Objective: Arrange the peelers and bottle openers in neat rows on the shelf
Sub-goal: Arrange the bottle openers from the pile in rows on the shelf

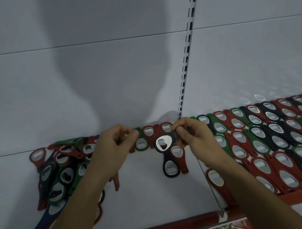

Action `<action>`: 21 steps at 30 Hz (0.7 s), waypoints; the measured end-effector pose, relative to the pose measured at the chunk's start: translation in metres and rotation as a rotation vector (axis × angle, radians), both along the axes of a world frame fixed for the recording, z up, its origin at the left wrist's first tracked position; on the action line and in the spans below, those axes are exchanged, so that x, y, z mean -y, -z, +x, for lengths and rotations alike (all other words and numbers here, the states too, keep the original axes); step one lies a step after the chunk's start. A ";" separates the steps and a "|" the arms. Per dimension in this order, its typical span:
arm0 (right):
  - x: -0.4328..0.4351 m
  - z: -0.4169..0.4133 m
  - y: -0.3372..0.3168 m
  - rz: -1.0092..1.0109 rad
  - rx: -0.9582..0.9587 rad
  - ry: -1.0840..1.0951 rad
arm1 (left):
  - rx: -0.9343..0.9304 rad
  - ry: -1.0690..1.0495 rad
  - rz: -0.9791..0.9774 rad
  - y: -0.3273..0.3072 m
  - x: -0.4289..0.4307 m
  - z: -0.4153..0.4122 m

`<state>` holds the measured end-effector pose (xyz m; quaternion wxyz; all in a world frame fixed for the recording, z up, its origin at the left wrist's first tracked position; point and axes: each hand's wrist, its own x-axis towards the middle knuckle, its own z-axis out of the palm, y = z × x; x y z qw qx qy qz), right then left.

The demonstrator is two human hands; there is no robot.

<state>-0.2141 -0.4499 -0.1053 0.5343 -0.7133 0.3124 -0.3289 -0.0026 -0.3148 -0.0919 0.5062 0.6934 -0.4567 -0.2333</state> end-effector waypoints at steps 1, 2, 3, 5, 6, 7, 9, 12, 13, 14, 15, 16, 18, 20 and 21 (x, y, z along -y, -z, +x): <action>0.001 0.003 -0.002 -0.031 -0.069 -0.028 | -0.179 -0.027 -0.050 -0.001 -0.001 0.004; -0.001 0.006 -0.004 -0.098 -0.143 -0.052 | -0.350 -0.036 -0.083 -0.001 -0.002 0.008; -0.004 0.011 -0.005 -0.183 -0.205 -0.063 | -0.486 -0.028 -0.104 -0.001 -0.002 0.010; -0.016 0.020 -0.005 -0.348 -0.265 -0.053 | -0.565 -0.001 -0.094 0.003 -0.006 0.011; -0.022 0.022 -0.005 -0.445 -0.275 -0.061 | -0.533 0.011 -0.076 0.005 -0.008 0.012; -0.027 0.024 -0.003 -0.556 -0.275 -0.097 | -0.468 0.019 -0.061 0.007 -0.011 0.013; -0.036 0.024 0.004 -0.736 -0.291 -0.231 | -0.306 0.030 -0.052 0.010 -0.017 0.014; -0.046 0.023 0.016 -0.778 -0.405 -0.417 | -0.306 -0.025 -0.115 0.012 -0.021 0.016; -0.048 0.022 0.019 -0.754 -0.449 -0.456 | -0.391 -0.042 -0.157 0.013 -0.020 0.016; -0.049 0.022 0.022 -0.734 -0.486 -0.477 | -0.495 -0.047 -0.204 0.013 -0.019 0.016; -0.050 0.022 0.022 -0.727 -0.494 -0.471 | -0.595 -0.038 -0.249 0.014 -0.018 0.016; -0.050 0.022 0.022 -0.722 -0.467 -0.435 | -0.674 -0.017 -0.284 0.015 -0.018 0.015; -0.051 0.024 0.019 -0.603 -0.330 -0.320 | -0.768 0.036 -0.321 0.018 -0.018 0.013; -0.054 0.032 0.012 -0.300 -0.210 -0.251 | -0.810 0.092 -0.325 0.020 -0.018 0.007; -0.055 0.038 0.009 -0.159 -0.178 -0.257 | -0.834 0.122 -0.331 0.020 -0.018 0.003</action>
